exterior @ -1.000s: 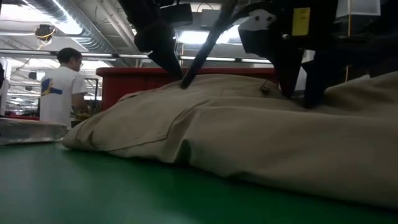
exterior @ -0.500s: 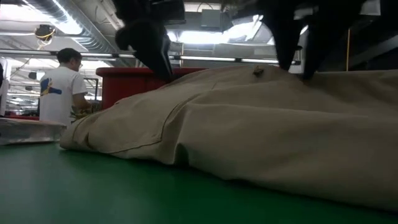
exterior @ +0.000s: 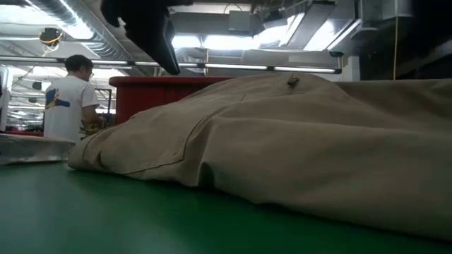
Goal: Fold Laundry from Bin
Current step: Fold the gray shorts
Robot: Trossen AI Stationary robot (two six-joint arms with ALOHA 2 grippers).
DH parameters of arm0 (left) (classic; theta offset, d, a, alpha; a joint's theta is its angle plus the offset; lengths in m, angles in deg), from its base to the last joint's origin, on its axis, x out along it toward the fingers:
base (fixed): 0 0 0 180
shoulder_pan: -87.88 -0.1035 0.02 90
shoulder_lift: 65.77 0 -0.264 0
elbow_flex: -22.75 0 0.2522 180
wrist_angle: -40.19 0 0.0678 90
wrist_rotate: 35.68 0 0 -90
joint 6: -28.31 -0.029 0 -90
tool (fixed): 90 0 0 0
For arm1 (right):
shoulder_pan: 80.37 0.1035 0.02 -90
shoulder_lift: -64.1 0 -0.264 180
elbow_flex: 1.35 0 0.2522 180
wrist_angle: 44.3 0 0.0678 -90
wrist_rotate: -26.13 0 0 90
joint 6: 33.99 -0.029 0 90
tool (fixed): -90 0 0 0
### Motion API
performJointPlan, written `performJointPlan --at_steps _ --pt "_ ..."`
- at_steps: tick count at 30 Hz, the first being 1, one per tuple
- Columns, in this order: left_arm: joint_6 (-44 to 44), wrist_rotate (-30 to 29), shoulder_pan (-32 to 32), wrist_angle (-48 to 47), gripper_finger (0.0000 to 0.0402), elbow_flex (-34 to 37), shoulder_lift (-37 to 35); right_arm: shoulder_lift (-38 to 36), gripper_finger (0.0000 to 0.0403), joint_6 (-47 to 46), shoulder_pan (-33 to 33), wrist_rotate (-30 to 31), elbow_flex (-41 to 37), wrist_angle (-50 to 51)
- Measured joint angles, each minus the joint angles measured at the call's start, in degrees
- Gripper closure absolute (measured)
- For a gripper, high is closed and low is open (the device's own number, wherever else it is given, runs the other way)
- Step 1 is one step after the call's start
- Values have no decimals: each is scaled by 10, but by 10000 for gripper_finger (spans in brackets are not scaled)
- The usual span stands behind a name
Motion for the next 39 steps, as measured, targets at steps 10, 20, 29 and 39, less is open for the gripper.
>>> performJointPlan --at_steps 10,20,29,39 --pt "26 18 59 4 233 0 -1 1 219 -118 76 0 -1 -177" --pt "51 27 105 7 233 0 -1 2 219 -217 100 -5 -72 -261" --pt "51 33 133 24 233 0 -1 2 219 -212 99 -47 -138 -344" --pt "97 73 170 1 233 0 5 2 219 -232 98 -44 -173 -355"
